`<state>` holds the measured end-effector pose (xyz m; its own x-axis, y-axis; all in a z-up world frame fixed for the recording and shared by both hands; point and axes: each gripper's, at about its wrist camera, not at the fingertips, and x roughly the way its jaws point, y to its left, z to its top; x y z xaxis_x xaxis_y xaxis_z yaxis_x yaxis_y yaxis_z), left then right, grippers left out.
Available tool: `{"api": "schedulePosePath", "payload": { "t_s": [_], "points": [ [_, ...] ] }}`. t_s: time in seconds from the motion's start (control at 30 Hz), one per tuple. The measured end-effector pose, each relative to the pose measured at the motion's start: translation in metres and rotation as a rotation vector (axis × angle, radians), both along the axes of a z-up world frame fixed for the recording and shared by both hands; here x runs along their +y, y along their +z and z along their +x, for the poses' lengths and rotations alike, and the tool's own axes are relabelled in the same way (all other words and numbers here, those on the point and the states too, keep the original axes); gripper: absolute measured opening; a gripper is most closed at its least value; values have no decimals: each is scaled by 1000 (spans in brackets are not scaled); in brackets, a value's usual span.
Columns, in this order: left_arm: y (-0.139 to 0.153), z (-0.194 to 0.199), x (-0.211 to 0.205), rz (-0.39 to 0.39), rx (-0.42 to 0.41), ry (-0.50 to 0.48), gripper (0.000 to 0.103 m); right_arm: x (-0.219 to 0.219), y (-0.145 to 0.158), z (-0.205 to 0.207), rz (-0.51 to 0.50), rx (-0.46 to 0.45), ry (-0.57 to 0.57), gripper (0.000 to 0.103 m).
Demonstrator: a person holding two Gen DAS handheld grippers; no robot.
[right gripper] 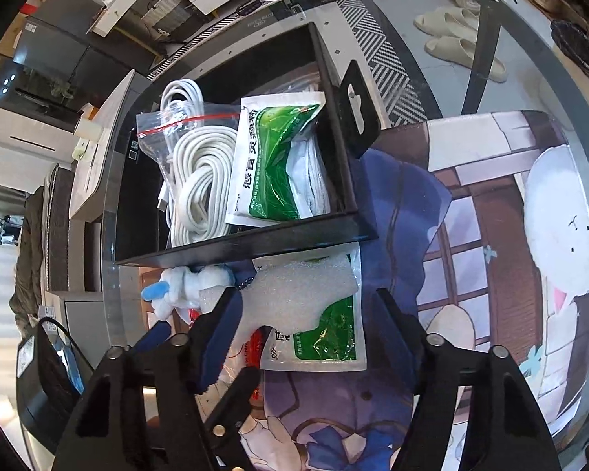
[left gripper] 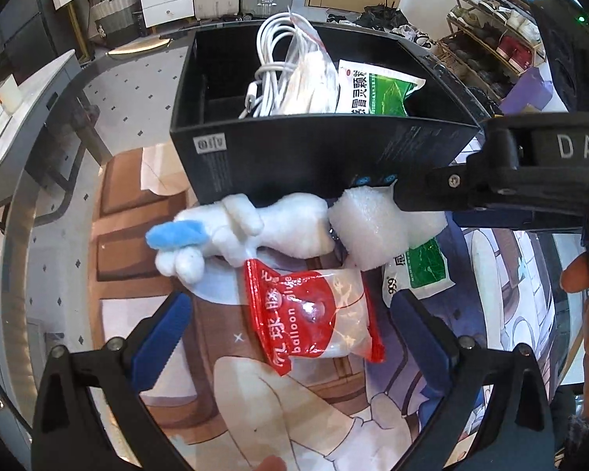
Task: Organize soft objects
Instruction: 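Move the left gripper to the red balloon bag while the right gripper approaches the white foam sheet, then close the left gripper on the red balloon bag while the right gripper grasps the foam sheet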
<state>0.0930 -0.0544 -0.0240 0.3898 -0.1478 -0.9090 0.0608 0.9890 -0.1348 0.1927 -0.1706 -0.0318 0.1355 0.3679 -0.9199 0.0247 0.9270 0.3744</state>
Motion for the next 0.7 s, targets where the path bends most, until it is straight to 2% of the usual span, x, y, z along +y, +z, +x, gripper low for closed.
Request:
{"api": "schedulePosePath", "payload": {
  "t_s": [0.03,0.1,0.27,0.47,0.7],
  "points": [
    [-1,0,0,-6,3,3,98,0,-1,0,6,7,-3,68],
    [-3,0,2,-10,10,13,88,0,-3,3,14,17,-15,64],
    [-5,-2,4,-15,2,16,88,4,-2,6,21,23,-33,60],
    [-5,-3,14,-25,-10,27,74,9,-1,8,35,32,-58,59],
    [-3,-5,20,-22,-21,19,65,16,-12,13,28,50,-90,54]
  ]
}}
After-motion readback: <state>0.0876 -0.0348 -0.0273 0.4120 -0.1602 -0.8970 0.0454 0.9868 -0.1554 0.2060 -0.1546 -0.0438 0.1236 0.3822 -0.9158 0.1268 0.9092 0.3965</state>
